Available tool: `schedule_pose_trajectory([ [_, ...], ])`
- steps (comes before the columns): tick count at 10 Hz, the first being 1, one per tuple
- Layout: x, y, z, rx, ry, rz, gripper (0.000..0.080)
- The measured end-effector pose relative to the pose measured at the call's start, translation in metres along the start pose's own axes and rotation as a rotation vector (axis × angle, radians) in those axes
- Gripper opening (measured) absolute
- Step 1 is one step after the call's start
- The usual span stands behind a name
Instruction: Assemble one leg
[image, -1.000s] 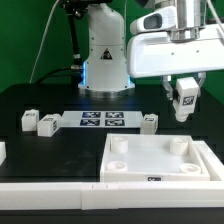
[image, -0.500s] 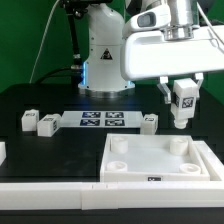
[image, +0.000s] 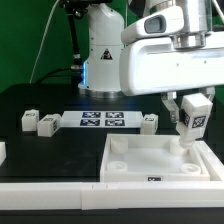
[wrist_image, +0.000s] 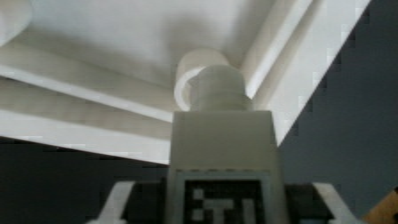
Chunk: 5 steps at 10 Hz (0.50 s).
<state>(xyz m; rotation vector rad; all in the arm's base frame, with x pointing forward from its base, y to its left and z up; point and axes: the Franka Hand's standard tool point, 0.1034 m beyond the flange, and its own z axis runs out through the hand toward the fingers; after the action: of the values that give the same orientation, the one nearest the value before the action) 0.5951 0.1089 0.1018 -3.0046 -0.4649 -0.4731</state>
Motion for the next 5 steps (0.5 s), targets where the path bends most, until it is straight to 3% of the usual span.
schedule_pose_trajectory([
  [3, 0.0, 0.002, 0.001, -0.006, 0.021, -0.011, 0.0287],
  [4, -0.013, 0.004, 0.006, -0.015, 0.049, -0.015, 0.0287],
  [5, -0.015, 0.001, 0.013, -0.012, 0.047, -0.015, 0.0287],
])
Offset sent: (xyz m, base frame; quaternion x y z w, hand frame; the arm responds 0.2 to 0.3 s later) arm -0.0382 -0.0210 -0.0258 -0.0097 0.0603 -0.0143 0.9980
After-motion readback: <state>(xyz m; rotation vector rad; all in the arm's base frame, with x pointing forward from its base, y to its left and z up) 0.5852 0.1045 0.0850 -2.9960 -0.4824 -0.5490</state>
